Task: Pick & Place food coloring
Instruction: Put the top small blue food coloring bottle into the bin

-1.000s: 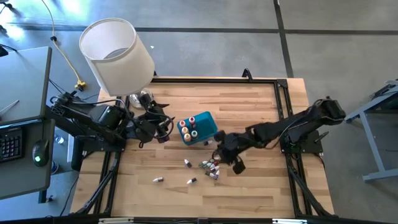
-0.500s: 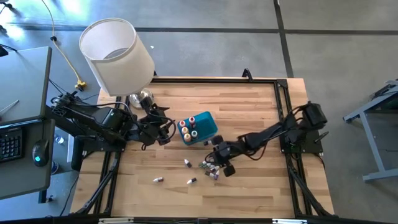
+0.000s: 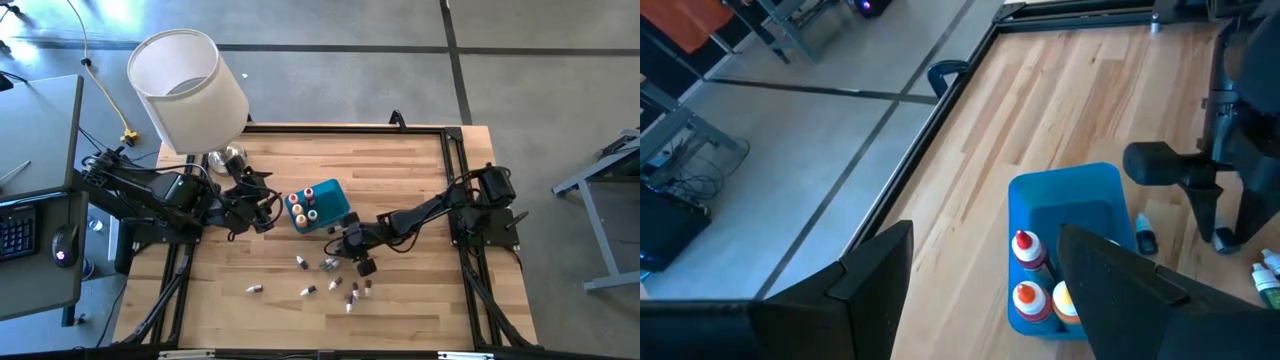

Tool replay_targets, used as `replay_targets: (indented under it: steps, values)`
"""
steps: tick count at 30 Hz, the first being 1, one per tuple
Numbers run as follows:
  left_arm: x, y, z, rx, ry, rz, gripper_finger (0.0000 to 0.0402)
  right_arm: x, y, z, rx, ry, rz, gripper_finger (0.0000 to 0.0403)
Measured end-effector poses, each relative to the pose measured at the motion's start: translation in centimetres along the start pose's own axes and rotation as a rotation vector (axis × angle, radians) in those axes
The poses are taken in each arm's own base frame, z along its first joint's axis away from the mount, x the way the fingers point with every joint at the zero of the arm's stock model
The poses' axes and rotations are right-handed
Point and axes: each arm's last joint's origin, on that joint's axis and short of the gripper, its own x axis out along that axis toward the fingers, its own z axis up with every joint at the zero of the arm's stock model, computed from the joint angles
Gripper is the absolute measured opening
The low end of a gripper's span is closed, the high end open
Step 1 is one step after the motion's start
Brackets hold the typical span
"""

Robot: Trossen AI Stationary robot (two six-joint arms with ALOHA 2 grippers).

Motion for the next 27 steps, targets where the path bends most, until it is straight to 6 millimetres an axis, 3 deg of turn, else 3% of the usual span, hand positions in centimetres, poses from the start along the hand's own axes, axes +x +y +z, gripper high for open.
replay_targets:
  steps: [6,10,14,17,22,27]
  values:
    - [0.0,0.0,0.0,0.004,-0.001,0.003,0.0243,-0.6,-0.1,0.7,-0.064,-0.04,0.03,0.0063]
    - [0.0,0.0,0.0,0.005,-0.001,0.007,0.0243,-2.8,-1.0,2.5,-0.074,-0.064,-0.062,0.0062]
    - [0.0,0.0,0.0,0.004,-0.003,0.009,0.0243,-6.5,-3.2,4.7,-0.156,-0.098,-0.292,0.0063]
    - [0.0,0.0,0.0,0.007,-0.006,0.016,0.0243,-8.2,-6.3,4.9,-0.129,-0.122,-0.434,0.0078]
    - [0.0,0.0,0.0,0.003,-0.007,0.017,0.0243,-7.0,-10.9,2.1,0.01,-0.109,-0.306,0.0077]
    - [0.0,0.0,0.0,0.002,-0.008,0.018,0.0243,-4.6,-11.3,1.0,-0.019,-0.099,-0.221,0.0098]
